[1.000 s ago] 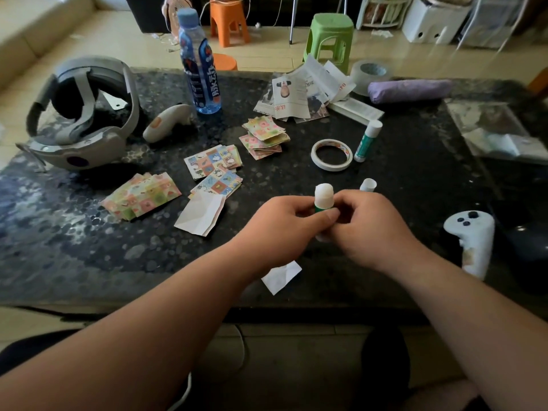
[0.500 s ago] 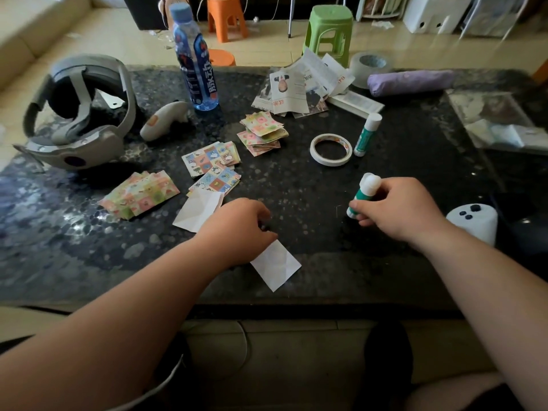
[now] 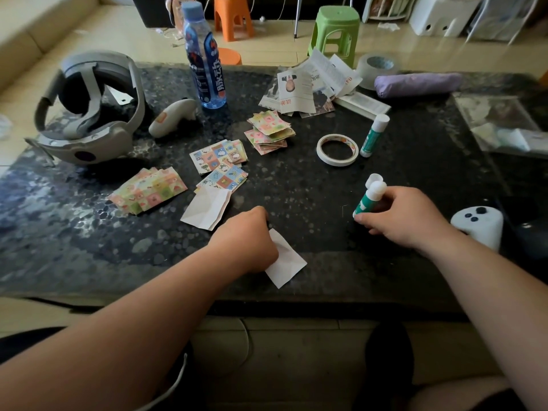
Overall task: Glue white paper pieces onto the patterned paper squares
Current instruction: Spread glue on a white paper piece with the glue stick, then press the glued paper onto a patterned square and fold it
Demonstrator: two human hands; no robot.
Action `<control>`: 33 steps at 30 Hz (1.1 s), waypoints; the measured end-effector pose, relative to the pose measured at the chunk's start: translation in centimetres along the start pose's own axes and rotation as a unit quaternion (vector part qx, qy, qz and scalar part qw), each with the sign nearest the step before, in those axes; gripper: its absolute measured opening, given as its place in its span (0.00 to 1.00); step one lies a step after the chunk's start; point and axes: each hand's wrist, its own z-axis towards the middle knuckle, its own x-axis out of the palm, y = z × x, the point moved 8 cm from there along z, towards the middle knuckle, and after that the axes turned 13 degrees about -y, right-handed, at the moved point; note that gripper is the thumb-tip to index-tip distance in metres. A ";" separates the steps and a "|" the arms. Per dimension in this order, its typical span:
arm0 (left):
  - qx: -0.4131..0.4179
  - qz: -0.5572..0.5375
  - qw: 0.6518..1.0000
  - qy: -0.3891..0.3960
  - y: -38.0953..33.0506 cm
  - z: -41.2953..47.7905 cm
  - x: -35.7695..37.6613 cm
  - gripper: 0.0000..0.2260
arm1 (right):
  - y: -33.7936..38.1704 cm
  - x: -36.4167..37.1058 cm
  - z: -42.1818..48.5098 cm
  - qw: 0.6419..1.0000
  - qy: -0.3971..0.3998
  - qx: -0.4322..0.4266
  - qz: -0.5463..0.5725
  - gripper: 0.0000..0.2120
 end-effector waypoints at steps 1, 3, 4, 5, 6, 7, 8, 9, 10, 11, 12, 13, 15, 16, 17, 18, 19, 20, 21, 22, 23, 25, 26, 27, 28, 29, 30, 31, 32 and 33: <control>-0.001 -0.003 1.000 -0.002 0.0 0.0 0.0 0.17 | -0.1 0.0 -0.1 1.000 0.010 0.007 -0.003 0.18; -0.002 -0.003 1.000 -0.004 0.1 -0.1 0.0 0.15 | -0.5 -0.3 -0.4 0.998 0.039 0.026 -0.051 0.17; -0.004 -0.004 1.000 -0.003 0.0 -0.1 0.0 0.12 | -0.8 -0.5 -0.9 0.992 0.067 0.040 -0.103 0.16; -0.003 -0.010 1.000 -0.005 0.0 -0.1 0.1 0.09 | -1.1 -0.6 -1.7 0.980 0.106 0.059 -0.159 0.14; -0.005 -0.019 1.000 -0.005 0.0 -0.1 0.3 0.06 | -1.4 -0.5 -2.9 0.964 0.152 0.074 -0.206 0.13; -0.005 -0.031 0.999 -0.007 0.0 -0.1 0.4 0.04 | -1.4 -0.2 -4.1 0.949 0.197 0.078 -0.235 0.13; -0.006 -0.043 0.999 -0.007 0.0 -0.2 0.5 0.06 | -1.3 0.4 -5.3 0.939 0.233 0.071 -0.242 0.12; -0.004 -0.057 0.998 -0.009 -0.1 -0.2 0.5 0.07 | -0.9 1.2 -6.4 0.937 0.259 0.059 -0.228 0.12; -0.003 -0.076 0.997 -0.011 -0.4 -0.3 0.4 0.06 | -0.4 2.0 -7.3 0.941 0.272 0.045 -0.195 0.14; 0.000 -0.103 0.995 -0.015 -0.7 -0.5 0.2 0.04 | 0.2 2.7 -8.0 0.950 0.272 0.035 -0.149 0.16; -0.002 -0.137 0.990 -0.015 -1.0 -0.8 -0.2 0.03 | 0.8 3.3 -8.4 0.960 0.261 0.031 -0.098 0.20; -0.006 -0.178 0.984 -0.017 -1.1 -1.0 -0.5 0.02 | 1.4 3.8 -8.6 0.969 0.242 0.029 -0.048 0.24; -0.027 -0.269 0.963 -0.009 -1.1 -1.4 -0.8 0.02 | 2.5 4.2 -8.6 0.980 0.192 0.028 0.044 0.29; -0.041 -0.319 0.947 0.001 -1.1 -1.6 -0.8 0.03 | 2.9 4.3 -8.6 0.981 0.172 0.034 0.088 0.29; -0.057 -0.377 0.924 0.011 -0.9 -1.9 -0.8 0.05 | 3.3 4.4 -8.6 0.977 0.162 0.046 0.134 0.27; -0.077 -0.438 0.896 0.019 -0.9 -2.2 -0.8 0.07 | 3.6 4.6 -8.8 0.968 0.161 0.063 0.183 0.22; -0.100 -0.502 0.858 0.022 -0.8 -2.5 -0.8 0.08 | 4.0 4.8 -9.1 0.954 0.169 0.082 0.233 0.18; -0.125 -0.563 0.817 0.026 -0.7 -2.9 -0.9 0.09 | 4.6 5.1 -9.4 0.938 0.181 0.101 0.278 0.14; -0.145 -0.606 0.781 0.028 -0.5 -3.2 -0.9 0.10 | 5.1 5.4 -9.8 0.922 0.190 0.117 0.317 0.11; -0.161 -0.632 0.757 0.029 -0.3 -3.5 -0.9 0.10 | 5.5 5.7 -10.1 0.909 0.193 0.128 0.348 0.09; -0.166 -0.641 0.749 0.027 -0.1 -3.7 -0.9 0.10 | 6.0 5.8 -10.2 0.901 0.191 0.130 0.368 0.08; -0.167 -0.640 0.749 0.020 0.3 -4.0 -0.9 0.10 | 6.8 6.0 -10.3 0.902 0.168 0.120 0.379 0.06; -0.162 -0.638 0.753 0.018 0.4 -4.1 -1.0 0.10 | 7.1 6.1 -10.2 0.906 0.153 0.115 0.379 0.05; -0.154 -0.637 0.756 0.017 0.5 -4.2 -1.1 0.10 | 7.4 6.0 -10.1 0.909 0.137 0.110 0.379 0.04; -0.148 -0.638 0.755 0.020 0.5 -4.3 -1.2 0.09 | 7.7 6.0 -9.9 0.912 0.123 0.106 0.377 0.04; -0.142 -0.645 0.751 0.023 0.4 -4.4 -1.4 0.07 | 7.9 5.9 -9.7 0.915 0.112 0.101 0.374 0.04; -0.145 -0.650 0.745 0.024 0.5 -4.4 -1.6 0.06 | 8.1 5.9 -9.5 0.919 0.106 0.096 0.369 0.05; -0.150 -0.654 0.741 0.019 0.8 -4.3 -1.7 0.06 | 8.4 5.9 -9.4 0.921 0.104 0.091 0.364 0.05; -0.163 -0.656 0.737 0.008 1.2 -4.3 -1.9 0.07 | 8.6 5.9 -9.3 0.923 0.105 0.089 0.360 0.04; -0.169 -0.648 0.742 -0.006 1.7 -4.1 -2.1 0.05 | 8.7 5.9 -9.1 0.924 0.105 0.088 0.357 0.04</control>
